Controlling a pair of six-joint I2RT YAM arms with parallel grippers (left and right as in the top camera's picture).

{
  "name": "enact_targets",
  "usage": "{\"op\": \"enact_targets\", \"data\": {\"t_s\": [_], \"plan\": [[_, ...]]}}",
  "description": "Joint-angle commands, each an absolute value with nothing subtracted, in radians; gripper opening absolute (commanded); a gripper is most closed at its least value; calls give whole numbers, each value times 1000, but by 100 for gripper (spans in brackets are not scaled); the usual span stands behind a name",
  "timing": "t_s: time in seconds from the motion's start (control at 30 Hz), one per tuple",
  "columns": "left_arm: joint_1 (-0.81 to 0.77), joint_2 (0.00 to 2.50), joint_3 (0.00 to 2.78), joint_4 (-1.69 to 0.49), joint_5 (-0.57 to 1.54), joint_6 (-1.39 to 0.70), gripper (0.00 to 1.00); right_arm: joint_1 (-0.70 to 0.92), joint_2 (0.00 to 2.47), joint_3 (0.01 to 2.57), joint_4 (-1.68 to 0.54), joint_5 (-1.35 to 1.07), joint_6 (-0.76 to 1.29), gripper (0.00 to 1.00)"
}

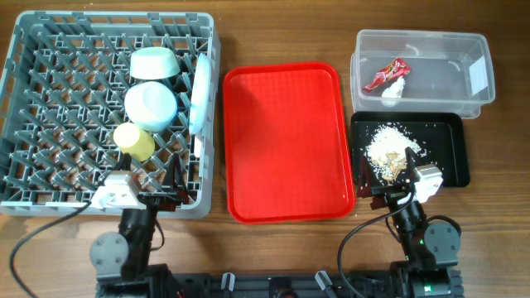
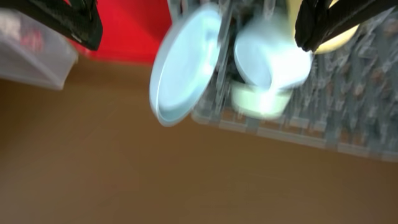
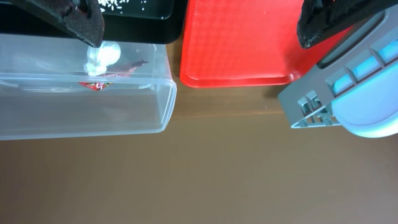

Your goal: Sort waste into correct bins and load items into the dishwasher rack

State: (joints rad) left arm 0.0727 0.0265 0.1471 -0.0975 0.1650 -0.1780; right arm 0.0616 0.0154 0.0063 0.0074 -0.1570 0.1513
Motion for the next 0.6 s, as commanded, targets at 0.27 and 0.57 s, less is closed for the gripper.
{"op": "enact_targets", "data": {"t_s": [0.27, 0.57], "plan": [[62, 3, 6, -68, 122, -188, 100, 58, 5, 5, 12, -173, 133, 100], [63, 4, 6, -68, 121, -187, 100, 58, 5, 5, 13, -173, 133, 100]]}}
